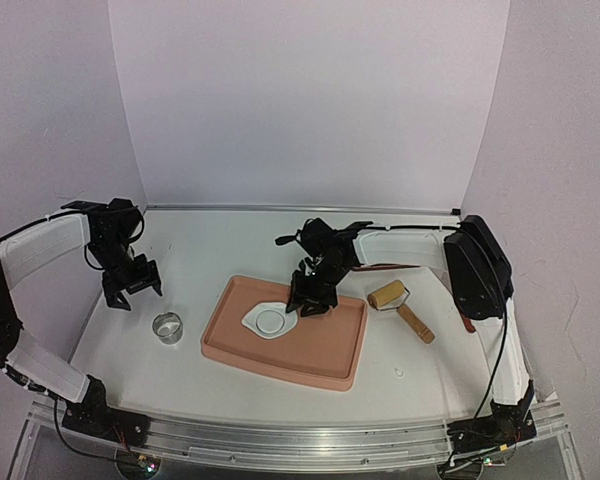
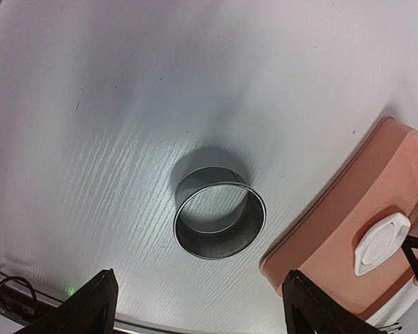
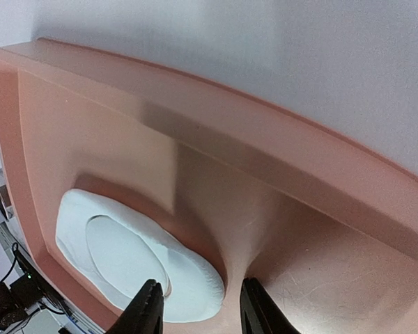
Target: Roll out the dumpling wrappers from the dough
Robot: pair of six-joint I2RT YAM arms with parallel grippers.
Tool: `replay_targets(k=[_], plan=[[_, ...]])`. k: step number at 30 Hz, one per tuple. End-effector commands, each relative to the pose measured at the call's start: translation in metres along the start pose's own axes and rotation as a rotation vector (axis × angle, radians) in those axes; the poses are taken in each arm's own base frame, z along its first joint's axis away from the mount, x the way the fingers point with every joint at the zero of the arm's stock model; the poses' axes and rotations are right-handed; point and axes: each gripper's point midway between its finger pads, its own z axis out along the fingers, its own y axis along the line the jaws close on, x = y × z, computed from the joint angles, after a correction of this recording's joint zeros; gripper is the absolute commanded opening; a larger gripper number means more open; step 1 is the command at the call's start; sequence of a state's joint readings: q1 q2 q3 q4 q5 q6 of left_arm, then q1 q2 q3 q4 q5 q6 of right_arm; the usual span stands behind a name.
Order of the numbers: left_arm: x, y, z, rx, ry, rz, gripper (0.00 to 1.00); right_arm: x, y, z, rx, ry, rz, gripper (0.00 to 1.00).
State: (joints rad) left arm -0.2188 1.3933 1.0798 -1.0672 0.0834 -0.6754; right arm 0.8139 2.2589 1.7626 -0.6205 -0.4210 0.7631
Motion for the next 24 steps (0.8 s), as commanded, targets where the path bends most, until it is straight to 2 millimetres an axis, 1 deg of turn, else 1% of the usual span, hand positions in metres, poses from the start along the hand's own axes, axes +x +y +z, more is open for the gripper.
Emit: replay_targets(k=[1,6,11,13,15,17,18,19,21,24], plan=[[-0.0094,-0.0053,-0.0098,0.007,-0.025,0.026,0.83,-0.0030,-0.0002,0.0093,0.000,0.009,-0.011,0.35],[-0.0098,-0.0066,-0.0091,0.010,-0.021,0.032,0.82,-0.0024,-0.0025,0.0127,0.005,0.014,-0.007,0.29],[-0.0094,-0.0073,-0.0085,0.014,-0.017,0.036,0.82,-0.0023,-0.0045,0.0155,0.011,0.015,-0.003,0.27],[-0.0093,-0.0075,-0.0085,0.015,-0.017,0.039,0.82,-0.0024,-0.0050,0.0162,0.013,0.016,-0.002,0.24],[-0.0089,-0.0072,-0.0081,0.015,-0.015,0.041,0.82,-0.0026,-0.0057,0.0168,0.016,0.015,-0.001,0.21],[-0.0088,-0.0076,-0.0078,0.015,-0.014,0.043,0.82,-0.0029,-0.0059,0.0164,0.017,0.013,-0.001,0.15],[-0.0087,-0.0073,-0.0073,0.014,-0.014,0.044,0.82,-0.0027,-0.0064,0.0163,0.020,0.012,-0.001,0.11],[-0.0087,-0.0073,-0.0071,0.015,-0.014,0.044,0.82,-0.0029,-0.0067,0.0162,0.021,0.011,0.001,0.09],[-0.0086,-0.0074,-0.0066,0.015,-0.014,0.046,0.82,-0.0036,-0.0061,0.0155,0.021,0.007,0.003,0.00],[-0.0085,-0.0069,-0.0053,0.014,-0.012,0.046,0.82,-0.0044,-0.0060,0.0142,0.024,0.001,0.005,0.00]])
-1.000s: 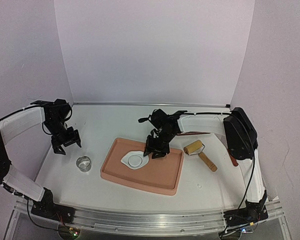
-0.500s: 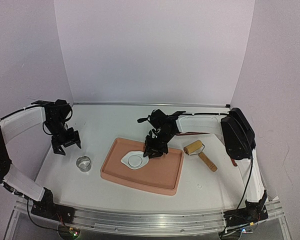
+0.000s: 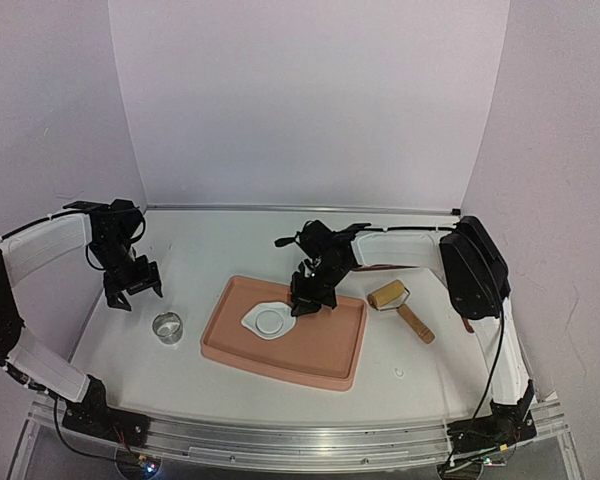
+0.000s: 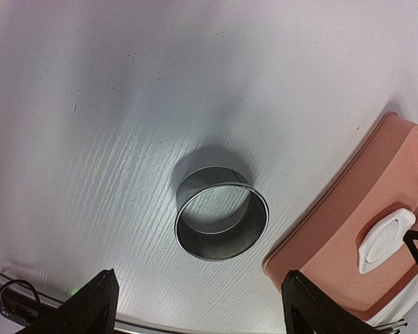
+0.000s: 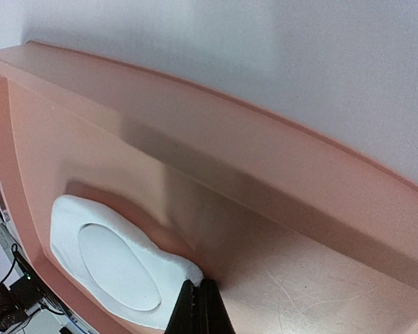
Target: Roll out the dumpling wrappers from the dough
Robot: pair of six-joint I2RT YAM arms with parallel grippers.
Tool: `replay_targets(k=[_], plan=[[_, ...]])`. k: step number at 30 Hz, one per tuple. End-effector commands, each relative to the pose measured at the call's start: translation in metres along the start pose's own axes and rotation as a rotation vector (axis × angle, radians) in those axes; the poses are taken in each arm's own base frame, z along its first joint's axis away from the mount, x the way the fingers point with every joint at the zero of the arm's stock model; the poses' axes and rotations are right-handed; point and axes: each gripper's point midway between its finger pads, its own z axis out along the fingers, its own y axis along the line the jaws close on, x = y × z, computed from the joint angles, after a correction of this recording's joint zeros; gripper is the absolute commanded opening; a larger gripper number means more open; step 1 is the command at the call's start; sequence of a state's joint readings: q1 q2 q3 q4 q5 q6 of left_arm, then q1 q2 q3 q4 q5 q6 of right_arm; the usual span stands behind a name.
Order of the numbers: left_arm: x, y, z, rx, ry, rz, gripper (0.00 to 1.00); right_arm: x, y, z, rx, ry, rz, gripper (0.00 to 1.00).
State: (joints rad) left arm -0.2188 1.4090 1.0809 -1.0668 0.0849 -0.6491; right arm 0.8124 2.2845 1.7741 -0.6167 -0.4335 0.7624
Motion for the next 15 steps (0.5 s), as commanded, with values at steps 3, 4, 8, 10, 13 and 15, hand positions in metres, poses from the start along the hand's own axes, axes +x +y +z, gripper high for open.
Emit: replay_targets(k=[3,4,8,10,13,15], plan=[[-0.008,-0.007,-0.008,0.023,-0.024,0.022,0.82,-0.007,0.000,0.000,0.016,-0.029,-0.001,0.00],[-0.008,-0.007,-0.008,0.023,-0.024,0.022,0.82,-0.008,0.002,-0.002,0.014,-0.034,0.000,0.00],[-0.007,-0.006,-0.007,0.026,-0.026,0.019,0.82,-0.011,0.014,-0.019,-0.015,-0.059,0.000,0.00],[-0.007,-0.006,-0.007,0.027,-0.027,0.018,0.82,-0.013,0.023,-0.029,-0.039,-0.072,-0.001,0.00],[-0.006,-0.006,-0.007,0.030,-0.028,0.019,0.82,-0.016,0.032,-0.039,-0.064,-0.085,-0.004,0.00],[-0.007,-0.006,-0.007,0.030,-0.029,0.018,0.82,-0.019,0.040,-0.046,-0.081,-0.098,-0.007,0.00]])
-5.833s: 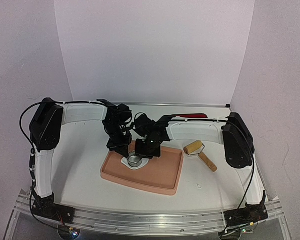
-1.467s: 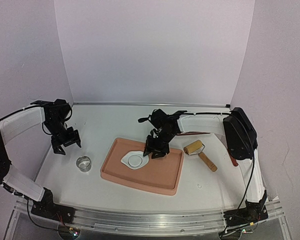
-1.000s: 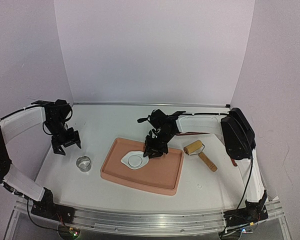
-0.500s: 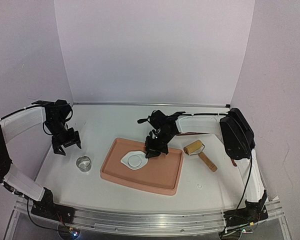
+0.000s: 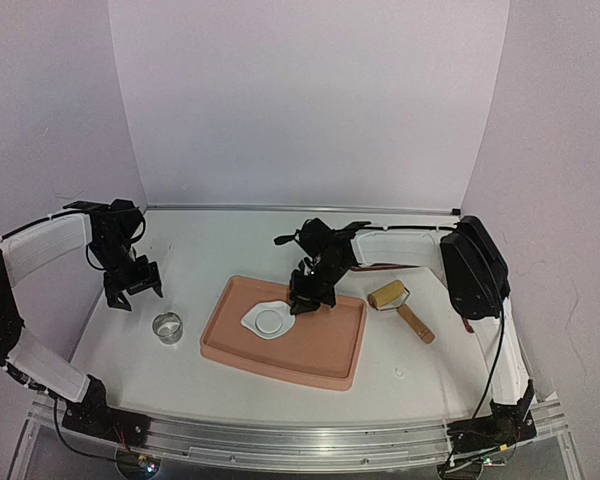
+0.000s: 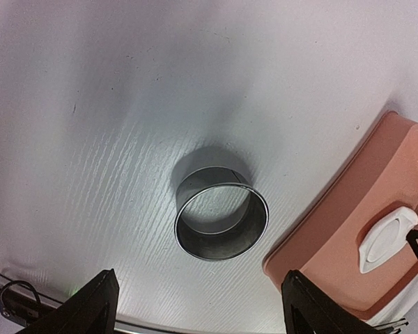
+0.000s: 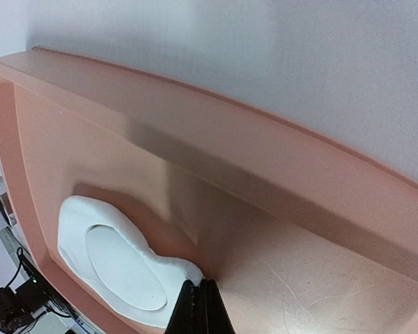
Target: Roll out the dumpling wrappers from the dough
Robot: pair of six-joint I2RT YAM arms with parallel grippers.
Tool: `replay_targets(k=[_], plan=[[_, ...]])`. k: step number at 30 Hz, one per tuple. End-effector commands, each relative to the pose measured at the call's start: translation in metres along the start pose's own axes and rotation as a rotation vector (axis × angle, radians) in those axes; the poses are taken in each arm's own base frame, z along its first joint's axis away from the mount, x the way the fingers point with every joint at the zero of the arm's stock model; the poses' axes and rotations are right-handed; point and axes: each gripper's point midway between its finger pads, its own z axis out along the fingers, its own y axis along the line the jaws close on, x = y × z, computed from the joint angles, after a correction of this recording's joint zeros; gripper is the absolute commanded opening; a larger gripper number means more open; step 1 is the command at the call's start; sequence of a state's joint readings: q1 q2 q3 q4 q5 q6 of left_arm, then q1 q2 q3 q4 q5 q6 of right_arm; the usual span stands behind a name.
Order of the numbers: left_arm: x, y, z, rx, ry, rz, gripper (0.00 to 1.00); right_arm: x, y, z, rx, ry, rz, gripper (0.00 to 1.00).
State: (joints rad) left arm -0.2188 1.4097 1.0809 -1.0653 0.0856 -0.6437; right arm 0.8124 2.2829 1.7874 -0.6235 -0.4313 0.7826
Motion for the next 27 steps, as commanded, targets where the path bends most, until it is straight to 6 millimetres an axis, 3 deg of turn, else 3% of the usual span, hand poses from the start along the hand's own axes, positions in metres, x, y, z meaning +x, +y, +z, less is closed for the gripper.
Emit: replay_targets(k=[1,11,17,22,27], plan=[[-0.007,-0.006,-0.007,0.030,-0.029,0.013,0.82,-0.017,0.040,-0.045,-0.085,-0.094,-0.024,0.00],[-0.006,-0.006,-0.006,0.036,-0.029,0.013,0.82,-0.021,0.061,-0.070,-0.143,-0.118,-0.021,0.00],[-0.006,-0.009,-0.008,0.048,-0.030,0.022,0.82,-0.020,0.055,-0.073,-0.106,-0.127,-0.012,0.00],[-0.006,-0.024,-0.013,0.129,-0.026,0.064,0.82,-0.019,0.049,-0.075,-0.080,-0.126,-0.024,0.00],[-0.002,-0.053,-0.024,0.257,-0.018,0.151,0.80,-0.014,0.039,-0.069,-0.032,-0.111,-0.043,0.00]])
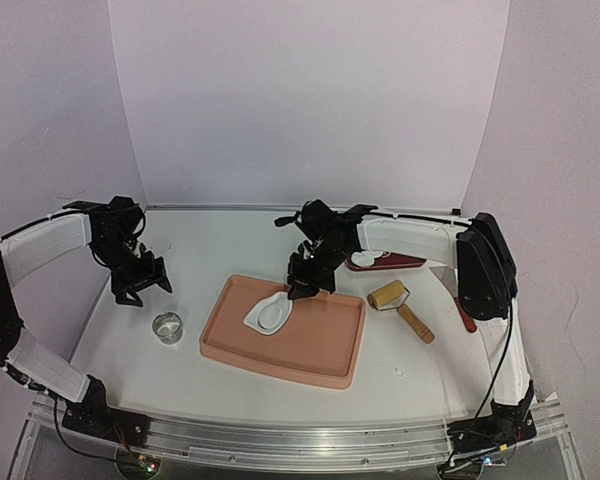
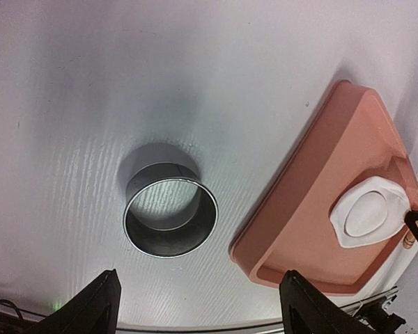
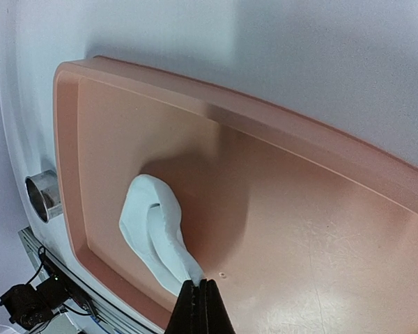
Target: Roll out the dumpling wrappers from the dough
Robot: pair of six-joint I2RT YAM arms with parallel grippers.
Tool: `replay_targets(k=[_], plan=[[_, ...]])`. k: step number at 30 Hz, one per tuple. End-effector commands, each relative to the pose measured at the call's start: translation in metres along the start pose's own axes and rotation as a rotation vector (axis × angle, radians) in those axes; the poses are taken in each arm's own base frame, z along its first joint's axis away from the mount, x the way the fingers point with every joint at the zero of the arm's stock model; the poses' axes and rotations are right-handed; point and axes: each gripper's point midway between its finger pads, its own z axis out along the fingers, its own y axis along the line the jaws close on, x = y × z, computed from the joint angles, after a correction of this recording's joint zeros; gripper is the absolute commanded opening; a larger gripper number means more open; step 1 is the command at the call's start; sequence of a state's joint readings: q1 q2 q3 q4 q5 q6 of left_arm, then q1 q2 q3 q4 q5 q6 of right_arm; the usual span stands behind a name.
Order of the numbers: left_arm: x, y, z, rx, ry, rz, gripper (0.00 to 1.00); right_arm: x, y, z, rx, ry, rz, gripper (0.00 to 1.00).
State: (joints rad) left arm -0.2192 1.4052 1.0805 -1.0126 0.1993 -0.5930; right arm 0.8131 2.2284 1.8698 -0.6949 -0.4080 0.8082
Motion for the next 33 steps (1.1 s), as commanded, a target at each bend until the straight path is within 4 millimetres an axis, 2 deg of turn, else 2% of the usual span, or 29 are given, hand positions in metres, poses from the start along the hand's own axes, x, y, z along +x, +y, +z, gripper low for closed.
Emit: replay_targets(k=[1,2,5,6,7,15,16,19,24,29,32,33], plan=[[-0.005,-0.037,-0.019,0.136,-0.042,0.118,0.80,-0.003,0.015,-0.029,0.005,-0.054,-0.066,0.00],[-0.003,-0.046,-0.022,0.148,-0.047,0.149,0.79,-0.003,0.016,-0.032,0.022,-0.062,-0.084,0.00],[0.002,-0.064,-0.025,0.174,-0.047,0.206,0.79,-0.003,0.002,-0.030,0.092,-0.061,-0.083,0.16],[0.005,-0.071,-0.023,0.179,-0.035,0.229,0.79,-0.003,-0.007,-0.029,0.136,-0.065,-0.080,0.37],[0.009,-0.078,-0.020,0.181,-0.023,0.255,0.78,-0.001,-0.014,-0.029,0.162,-0.060,-0.075,0.44],[0.023,-0.119,0.001,0.232,0.042,0.335,0.75,0.000,-0.025,-0.046,0.218,-0.091,-0.104,0.71],[0.023,-0.122,0.003,0.233,0.049,0.340,0.75,0.000,-0.026,-0.047,0.228,-0.094,-0.109,0.71],[0.025,-0.135,0.017,0.236,0.077,0.361,0.74,0.001,-0.028,-0.052,0.239,-0.094,-0.120,0.70],[0.025,-0.160,0.039,0.261,0.126,0.379,0.71,0.007,-0.024,-0.064,0.215,-0.094,-0.151,0.59],[0.028,-0.181,0.071,0.275,0.192,0.382,0.66,0.010,-0.023,-0.078,0.209,-0.113,-0.169,0.35],[0.031,-0.189,0.081,0.274,0.218,0.389,0.63,0.012,-0.023,-0.083,0.203,-0.120,-0.170,0.24],[0.033,-0.192,0.086,0.273,0.228,0.394,0.61,0.012,-0.023,-0.083,0.200,-0.122,-0.168,0.16]])
